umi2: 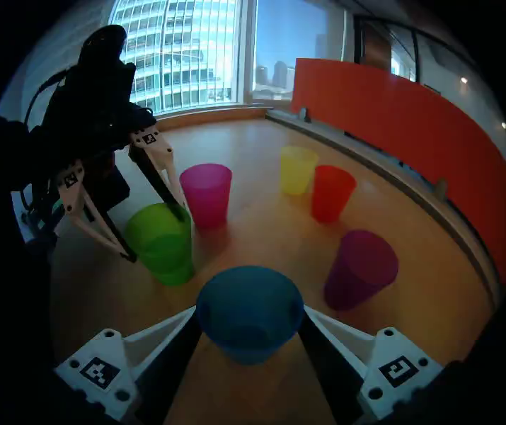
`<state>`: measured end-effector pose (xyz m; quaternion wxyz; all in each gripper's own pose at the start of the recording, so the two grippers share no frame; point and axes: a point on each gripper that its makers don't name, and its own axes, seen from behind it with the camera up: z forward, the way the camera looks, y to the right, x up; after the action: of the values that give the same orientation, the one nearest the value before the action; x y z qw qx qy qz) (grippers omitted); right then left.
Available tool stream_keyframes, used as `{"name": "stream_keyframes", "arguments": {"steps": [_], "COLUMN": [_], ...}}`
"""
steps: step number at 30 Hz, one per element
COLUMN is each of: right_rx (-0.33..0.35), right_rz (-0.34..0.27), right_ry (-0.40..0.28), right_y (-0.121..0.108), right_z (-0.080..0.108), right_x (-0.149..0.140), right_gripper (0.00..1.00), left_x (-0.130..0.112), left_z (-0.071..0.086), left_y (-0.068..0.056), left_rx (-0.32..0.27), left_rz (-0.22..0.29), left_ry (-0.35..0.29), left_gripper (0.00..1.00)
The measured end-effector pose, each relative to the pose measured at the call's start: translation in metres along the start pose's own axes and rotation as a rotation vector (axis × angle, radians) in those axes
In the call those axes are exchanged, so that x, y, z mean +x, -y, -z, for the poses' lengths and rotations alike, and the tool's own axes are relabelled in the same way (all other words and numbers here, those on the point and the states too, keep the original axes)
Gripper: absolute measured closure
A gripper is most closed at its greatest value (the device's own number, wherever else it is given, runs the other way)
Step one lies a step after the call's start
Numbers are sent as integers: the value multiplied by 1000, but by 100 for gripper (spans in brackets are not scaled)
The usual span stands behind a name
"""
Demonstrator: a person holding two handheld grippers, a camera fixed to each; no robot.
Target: Pour water
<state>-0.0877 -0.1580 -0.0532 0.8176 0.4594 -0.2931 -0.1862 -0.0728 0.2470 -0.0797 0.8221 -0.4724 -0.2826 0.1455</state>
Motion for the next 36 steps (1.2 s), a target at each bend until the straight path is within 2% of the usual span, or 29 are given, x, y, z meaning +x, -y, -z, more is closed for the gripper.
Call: {"name": "stream_keyframes", "arguments": {"steps": [14,24,36], "right_rx": [-12,-14,-39], "right_rz": [-14,-23,-44], "right_ry": [21,31,28], "right_y": [-2,0,0], "right_z": [3,4,14], "right_x": [-10,-15,-25], "right_gripper": [8,0,0], "left_x": [4,0,-15], "left_z": [1,1,9], "left_y": [-2,-1,5], "left_rx": [-13,-11,23], "left_rz": [34,42,49], "left_ry": [-8,-3,13], "left_gripper": [7,6,6]}}
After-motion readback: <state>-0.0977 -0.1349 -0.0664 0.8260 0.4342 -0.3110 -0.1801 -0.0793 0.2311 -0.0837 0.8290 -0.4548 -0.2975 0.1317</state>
